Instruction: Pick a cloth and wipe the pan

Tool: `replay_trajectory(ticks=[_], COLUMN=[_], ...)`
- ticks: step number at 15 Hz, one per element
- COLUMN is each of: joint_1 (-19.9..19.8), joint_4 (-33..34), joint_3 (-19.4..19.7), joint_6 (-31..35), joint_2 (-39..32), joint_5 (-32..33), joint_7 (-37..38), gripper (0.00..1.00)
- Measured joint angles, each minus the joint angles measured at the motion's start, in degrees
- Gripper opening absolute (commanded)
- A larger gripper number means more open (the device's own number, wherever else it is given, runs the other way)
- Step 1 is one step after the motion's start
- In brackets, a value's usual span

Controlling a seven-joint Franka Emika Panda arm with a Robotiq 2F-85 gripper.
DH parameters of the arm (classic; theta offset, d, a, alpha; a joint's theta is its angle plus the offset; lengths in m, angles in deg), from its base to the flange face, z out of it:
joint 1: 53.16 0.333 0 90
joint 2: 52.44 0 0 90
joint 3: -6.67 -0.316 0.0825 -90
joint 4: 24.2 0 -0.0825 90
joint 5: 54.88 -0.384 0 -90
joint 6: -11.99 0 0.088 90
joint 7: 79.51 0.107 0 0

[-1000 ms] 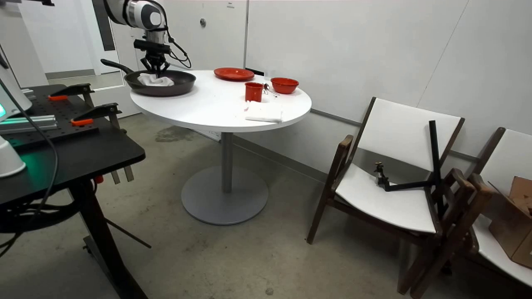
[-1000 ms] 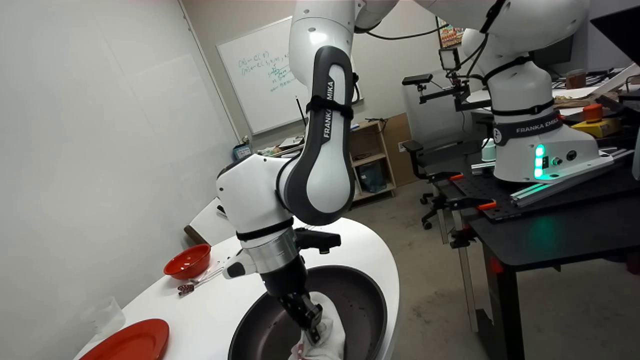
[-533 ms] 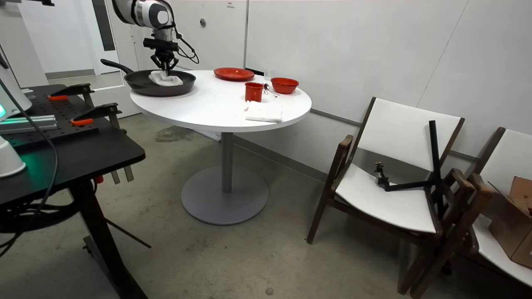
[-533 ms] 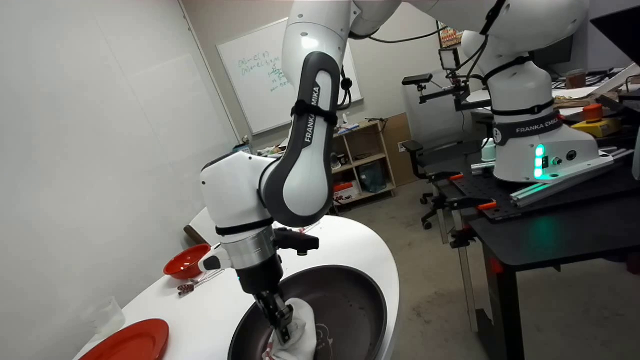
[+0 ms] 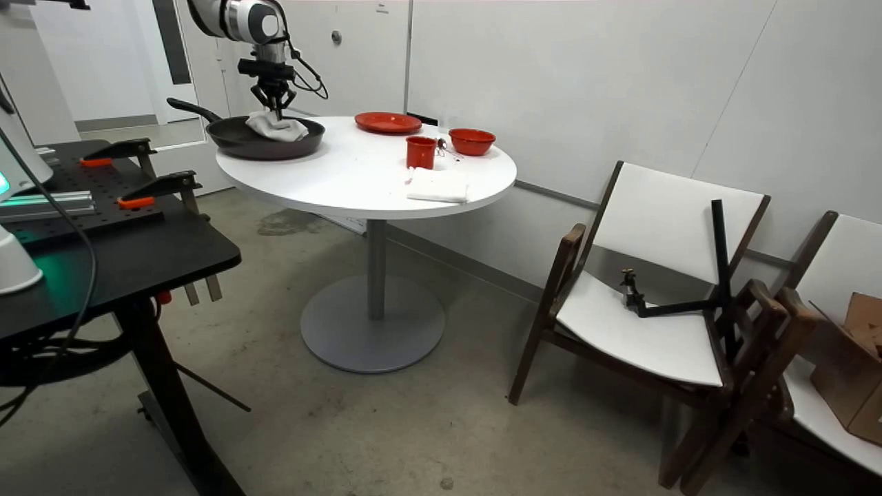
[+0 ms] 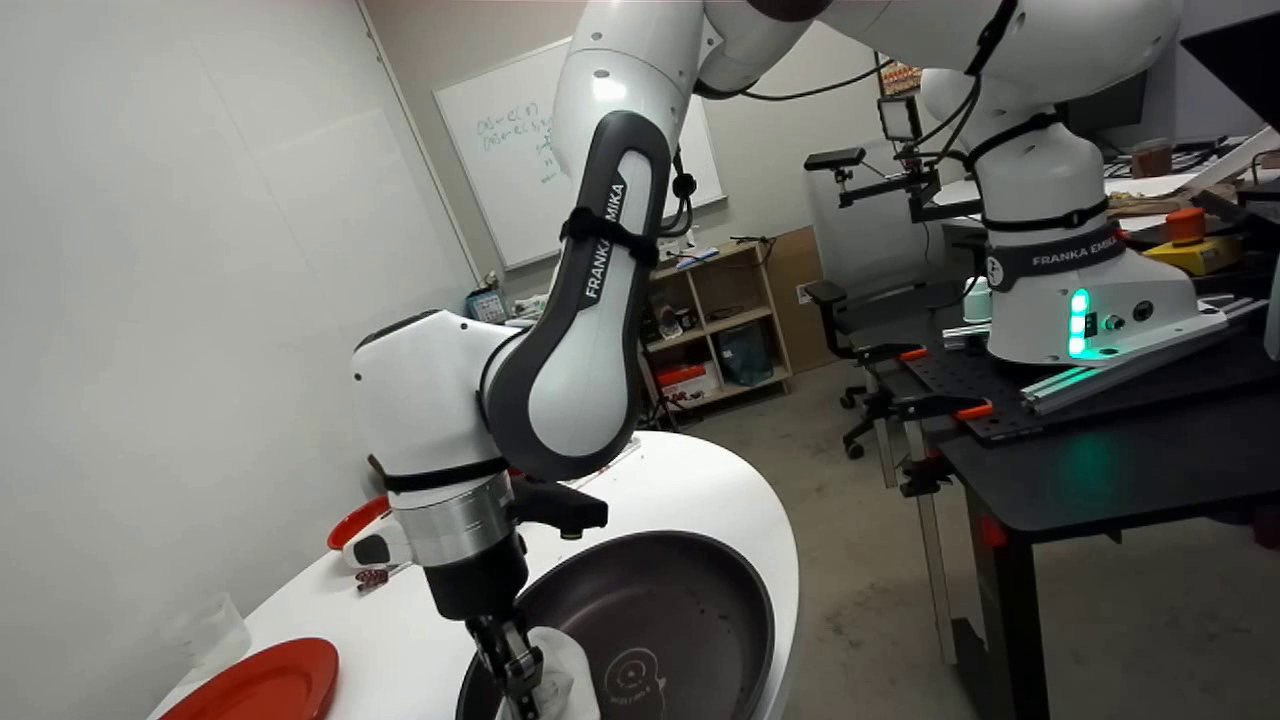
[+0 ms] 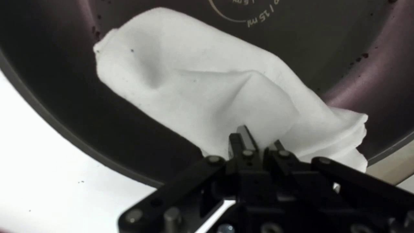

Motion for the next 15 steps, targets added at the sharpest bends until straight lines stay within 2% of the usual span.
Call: replay_trajectory(ticks=[6, 15], joint_1=[0.0, -0.8], joint_4=[6.5, 7.8], joint_3=[0.3, 0.2], joint_6=[-3.6, -4.4], joint_2=[-3.3, -5.7], joint_5=[-0.1, -0.6], joint_7=[0.6, 0.6], gripper=[0.02, 0.02])
